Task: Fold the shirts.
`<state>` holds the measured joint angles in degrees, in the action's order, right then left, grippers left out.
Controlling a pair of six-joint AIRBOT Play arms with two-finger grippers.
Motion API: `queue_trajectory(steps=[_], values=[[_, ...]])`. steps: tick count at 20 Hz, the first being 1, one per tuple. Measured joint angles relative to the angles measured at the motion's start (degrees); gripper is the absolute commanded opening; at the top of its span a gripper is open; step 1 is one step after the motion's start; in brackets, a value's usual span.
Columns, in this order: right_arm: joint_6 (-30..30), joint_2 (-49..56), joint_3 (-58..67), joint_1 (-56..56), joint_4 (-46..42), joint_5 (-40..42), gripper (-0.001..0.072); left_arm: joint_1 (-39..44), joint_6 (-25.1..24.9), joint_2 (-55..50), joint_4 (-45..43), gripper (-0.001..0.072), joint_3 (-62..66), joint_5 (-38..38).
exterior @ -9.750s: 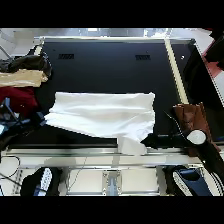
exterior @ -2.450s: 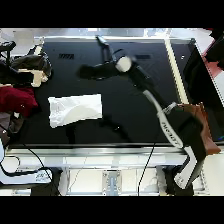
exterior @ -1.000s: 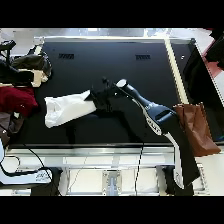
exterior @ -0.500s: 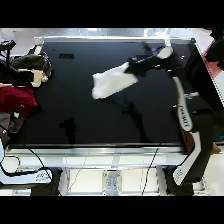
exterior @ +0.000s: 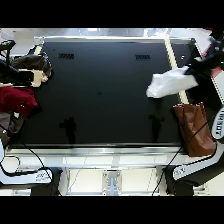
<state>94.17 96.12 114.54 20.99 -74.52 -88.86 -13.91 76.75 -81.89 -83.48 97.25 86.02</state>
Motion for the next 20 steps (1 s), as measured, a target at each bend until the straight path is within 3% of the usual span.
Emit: queue_trajectory(steps=[7, 14, 15, 16, 17, 20], values=[[-3.1, -11.1, -4.8, 17.6, -5.2, -5.8, 0.0017, 0.0, 1.3, 0.0, 0.2, 0.0009, 0.0, 0.0], [-5.3, -28.7, -33.1, 32.0, -5.7, -2.5, 0.0019, 0.0, 1.9, 0.0, 0.2, 0.0009, 0.0, 0.0], [-6.3, -30.9, -38.4, 32.7, -6.1, -1.4, 0.0055, 0.0, 1.9, 0.0, 0.2, 0.0009, 0.0, 0.0], [-7.3, -32.5, -43.1, 33.1, -6.2, -0.4, 0.0194, 0.0, 1.9, 0.0, 0.2, 0.0009, 0.0, -0.1], [-8.2, -34.0, -47.8, 33.5, -6.5, 0.6, 0.0287, 0.0, 1.9, 0.0, 0.2, 0.0010, 0.0, -0.1], [-9.7, -36.9, -56.9, 34.1, -6.9, 2.8, 0.0288, 0.0, 1.9, 0.0, 0.7, 0.0010, 0.0, -0.1]])
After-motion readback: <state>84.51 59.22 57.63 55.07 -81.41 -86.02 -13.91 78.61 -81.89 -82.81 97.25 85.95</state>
